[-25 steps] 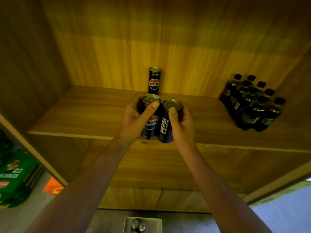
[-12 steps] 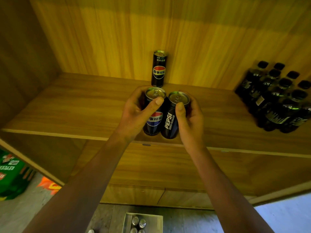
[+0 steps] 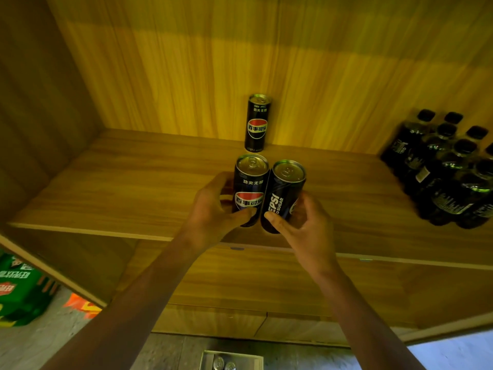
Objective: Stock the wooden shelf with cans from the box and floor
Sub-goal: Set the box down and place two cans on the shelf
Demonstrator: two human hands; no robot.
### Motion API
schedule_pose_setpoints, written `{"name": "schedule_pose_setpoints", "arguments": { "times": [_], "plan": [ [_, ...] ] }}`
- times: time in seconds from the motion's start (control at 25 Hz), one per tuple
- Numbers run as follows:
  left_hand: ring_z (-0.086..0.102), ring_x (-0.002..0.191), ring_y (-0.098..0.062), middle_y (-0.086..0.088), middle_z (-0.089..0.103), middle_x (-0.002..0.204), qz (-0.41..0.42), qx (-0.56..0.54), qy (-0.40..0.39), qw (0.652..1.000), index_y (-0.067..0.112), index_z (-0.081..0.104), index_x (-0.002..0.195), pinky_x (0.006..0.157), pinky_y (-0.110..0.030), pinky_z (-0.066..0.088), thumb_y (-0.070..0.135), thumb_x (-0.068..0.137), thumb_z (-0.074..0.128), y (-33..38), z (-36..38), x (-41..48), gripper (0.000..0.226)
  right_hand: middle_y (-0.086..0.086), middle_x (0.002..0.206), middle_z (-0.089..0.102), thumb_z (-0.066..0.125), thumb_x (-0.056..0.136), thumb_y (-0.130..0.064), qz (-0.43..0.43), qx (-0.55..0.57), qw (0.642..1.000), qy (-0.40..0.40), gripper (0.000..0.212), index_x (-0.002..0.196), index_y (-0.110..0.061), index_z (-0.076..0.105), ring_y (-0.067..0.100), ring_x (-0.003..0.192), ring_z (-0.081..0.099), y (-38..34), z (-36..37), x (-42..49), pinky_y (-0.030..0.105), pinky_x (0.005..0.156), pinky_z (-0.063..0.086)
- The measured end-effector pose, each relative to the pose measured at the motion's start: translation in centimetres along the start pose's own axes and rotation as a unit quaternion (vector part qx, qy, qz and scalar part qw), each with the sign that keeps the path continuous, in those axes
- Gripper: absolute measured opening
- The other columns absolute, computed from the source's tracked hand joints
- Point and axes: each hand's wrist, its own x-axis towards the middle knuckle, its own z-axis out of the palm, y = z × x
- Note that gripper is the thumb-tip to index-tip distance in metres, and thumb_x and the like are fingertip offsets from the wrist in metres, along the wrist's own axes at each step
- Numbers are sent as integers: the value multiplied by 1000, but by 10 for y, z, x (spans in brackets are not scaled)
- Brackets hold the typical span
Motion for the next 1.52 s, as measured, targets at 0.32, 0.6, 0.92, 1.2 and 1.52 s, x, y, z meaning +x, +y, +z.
{"name": "schedule_pose_setpoints", "arguments": {
  "times": [0.32, 0.6, 0.92, 1.2, 1.52],
  "plan": [
    [63, 97, 13, 20, 64, 109, 8, 29, -2, 1000, 21, 57, 128, 71, -3, 51, 13, 74, 86, -10, 8, 86, 62, -8, 124, 66, 82, 81, -33, 16, 37, 999, -23, 60, 133, -17, 57, -9, 105, 63, 29, 6, 85, 11, 81, 53],
    [61, 95, 8, 13, 65, 112, 11, 56, 15, 998, 15, 59, 133, 67, -2, 50, 14, 76, 86, -22, 13, 156, 63, 5, 132, 64, 80, 84, -28, 12, 17, 1000, -11, 59, 135, -13, 54, 13, 116, 59, 55, 21, 172, 23, 90, 51],
    [64, 97, 7, 21, 66, 103, 12, 73, 28, 997, 17, 62, 128, 70, -4, 51, 15, 74, 87, -32, 13, 174, 60, 3, 129, 66, 78, 86, -27, -4, -3, 1000, 0, 53, 133, -14, 56, 10, 113, 60, 74, 33, 211, 15, 84, 48],
    [65, 112, -9, 2, 68, 124, 6, 98, 24, 995, 11, 58, 133, 89, -23, 55, 15, 76, 86, -26, 13, 171, 64, 3, 129, 66, 78, 87, -25, -2, -17, 1000, 1, 54, 135, -13, 56, 6, 110, 57, 72, 32, 215, 4, 78, 44],
    [56, 125, -26, -13, 58, 137, -2, 301, -17, 953, 9, 50, 142, 90, -30, 43, 42, 84, 75, 1, 8, 124, 71, 14, 149, 47, 55, 99, -45, 15, -217, 976, -30, 65, 150, -9, 37, 29, 136, 45, 44, 5, 165, 27, 97, 36]
  ]
}}
